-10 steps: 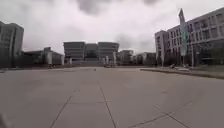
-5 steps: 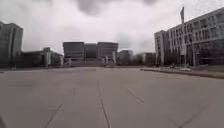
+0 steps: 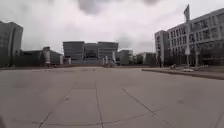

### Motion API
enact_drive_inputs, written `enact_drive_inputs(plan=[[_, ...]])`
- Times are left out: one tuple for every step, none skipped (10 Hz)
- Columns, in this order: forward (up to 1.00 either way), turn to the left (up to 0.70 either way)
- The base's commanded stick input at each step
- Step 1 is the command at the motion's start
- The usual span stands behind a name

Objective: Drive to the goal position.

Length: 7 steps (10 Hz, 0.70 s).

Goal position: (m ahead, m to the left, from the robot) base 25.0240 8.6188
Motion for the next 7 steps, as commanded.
enact_drive_inputs(plan=[[0.60, 0.01], [0.60, 0.01], [0.60, 0.01], [0.60, 0.01], [0.60, 0.01], [0.60, 0.01], [0.60, 0.01]])
